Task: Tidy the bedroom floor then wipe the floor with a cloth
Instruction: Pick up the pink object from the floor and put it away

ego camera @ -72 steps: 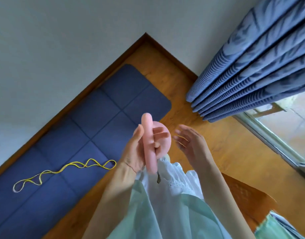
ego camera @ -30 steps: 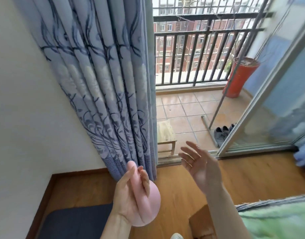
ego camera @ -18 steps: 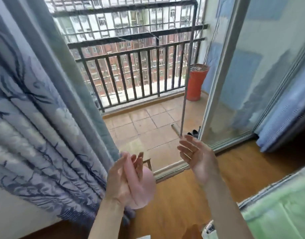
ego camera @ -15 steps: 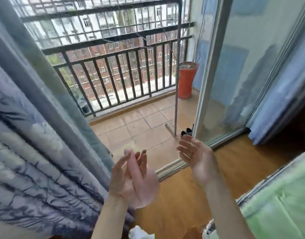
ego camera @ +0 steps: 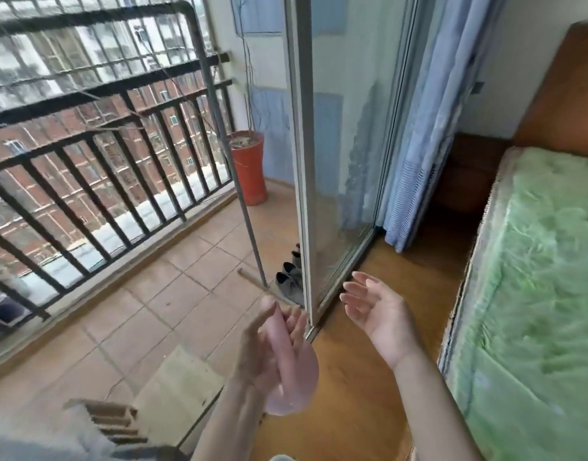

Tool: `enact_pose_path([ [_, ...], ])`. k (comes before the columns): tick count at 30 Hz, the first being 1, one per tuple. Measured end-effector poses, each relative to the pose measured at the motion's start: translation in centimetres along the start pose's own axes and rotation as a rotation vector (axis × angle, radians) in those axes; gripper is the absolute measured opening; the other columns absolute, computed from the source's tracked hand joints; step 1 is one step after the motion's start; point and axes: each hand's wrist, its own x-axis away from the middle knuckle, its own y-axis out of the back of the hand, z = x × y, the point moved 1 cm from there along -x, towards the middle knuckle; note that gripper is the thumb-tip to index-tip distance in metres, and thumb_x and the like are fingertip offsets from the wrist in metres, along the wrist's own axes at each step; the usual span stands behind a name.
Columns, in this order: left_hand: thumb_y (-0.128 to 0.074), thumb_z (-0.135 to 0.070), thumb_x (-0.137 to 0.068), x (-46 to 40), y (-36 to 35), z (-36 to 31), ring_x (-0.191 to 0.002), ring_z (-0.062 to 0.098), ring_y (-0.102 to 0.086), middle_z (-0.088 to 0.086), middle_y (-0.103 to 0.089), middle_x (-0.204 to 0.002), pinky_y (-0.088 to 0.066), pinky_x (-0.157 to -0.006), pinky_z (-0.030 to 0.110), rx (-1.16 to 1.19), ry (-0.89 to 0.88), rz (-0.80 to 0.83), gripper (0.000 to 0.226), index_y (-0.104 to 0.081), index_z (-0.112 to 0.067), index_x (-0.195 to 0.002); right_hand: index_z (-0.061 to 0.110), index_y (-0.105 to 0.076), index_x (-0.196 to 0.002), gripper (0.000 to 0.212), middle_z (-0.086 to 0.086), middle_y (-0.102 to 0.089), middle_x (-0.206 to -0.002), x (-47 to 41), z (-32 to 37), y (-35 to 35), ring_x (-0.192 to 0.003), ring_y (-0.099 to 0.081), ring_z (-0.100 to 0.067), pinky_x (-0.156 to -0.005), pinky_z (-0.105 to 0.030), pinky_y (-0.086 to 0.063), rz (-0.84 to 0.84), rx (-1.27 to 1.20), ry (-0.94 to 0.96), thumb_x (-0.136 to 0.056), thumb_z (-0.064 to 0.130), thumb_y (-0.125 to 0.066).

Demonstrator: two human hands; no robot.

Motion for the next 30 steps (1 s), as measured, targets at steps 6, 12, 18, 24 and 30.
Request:
enact_pose_path([
  [6,-0.062,-0.025,-0.079,-6.5,-3.3,-2.3,-0.073,0.021,-0.072,0.012,-0.072,-0.083,-0.058,-0.063,0.03,-0.186,0.129,0.02,0.026,-0.064,0.0,-0.088,0.011,-0.063,-0.095,0.02,-0.006,-0.069,-0.08,-2.7,1.1,1.5,-0.069,-0.066,-0.017,-0.056,-0.022,-0.053,-0.211,-0.09,0.112,-0.093,0.01,-0.043],
  [12,-0.062,-0.036,-0.087,-14.2,-5.9,0.1,-0.07,0.011,-0.07,0.0,-0.073,-0.087,-0.055,-0.057,0.023,-0.321,0.167,-0.024,0.024,-0.063,-0.012,-0.091,0.011,-0.063,-0.095,0.019,-0.005,-0.068,-0.079,-5.5,3.9,4.5,-0.065,-0.066,-0.015,-0.054,-0.02,-0.052,-0.378,-0.177,0.18,-0.092,0.011,-0.044],
  [18,-0.066,-0.025,-0.079,-21.8,-11.3,1.6,-0.062,0.018,-0.069,0.014,-0.071,-0.096,-0.056,-0.055,0.025,-0.349,0.476,0.119,0.022,-0.057,-0.006,-0.087,0.011,-0.062,-0.097,0.019,-0.005,-0.068,-0.081,-11.7,9.5,8.3,-0.068,-0.066,-0.015,-0.065,-0.025,-0.049,-0.442,-0.157,0.228,-0.093,0.011,-0.044],
  [24,-0.07,-0.023,-0.072,-30.4,-18.8,3.8,-0.06,0.018,-0.066,0.012,-0.071,-0.098,-0.054,-0.055,0.027,-0.448,0.477,0.133,0.025,-0.056,-0.009,-0.087,0.009,-0.062,-0.097,0.019,-0.007,-0.066,-0.084,-18.1,18.4,13.2,-0.075,-0.063,-0.02,-0.072,-0.03,-0.046,-0.5,-0.122,0.278,-0.095,0.009,-0.043],
  [30,-0.06,-0.025,-0.077,-37.0,-26.1,5.6,-0.054,0.012,-0.061,0.014,-0.069,-0.104,-0.052,-0.053,0.02,-0.434,0.434,0.173,0.017,-0.056,-0.009,-0.081,0.011,-0.063,-0.095,0.019,-0.006,-0.067,-0.085,-23.3,24.2,17.6,-0.075,-0.064,-0.02,-0.069,-0.029,-0.047,-0.545,-0.127,0.259,-0.095,0.01,-0.044],
])
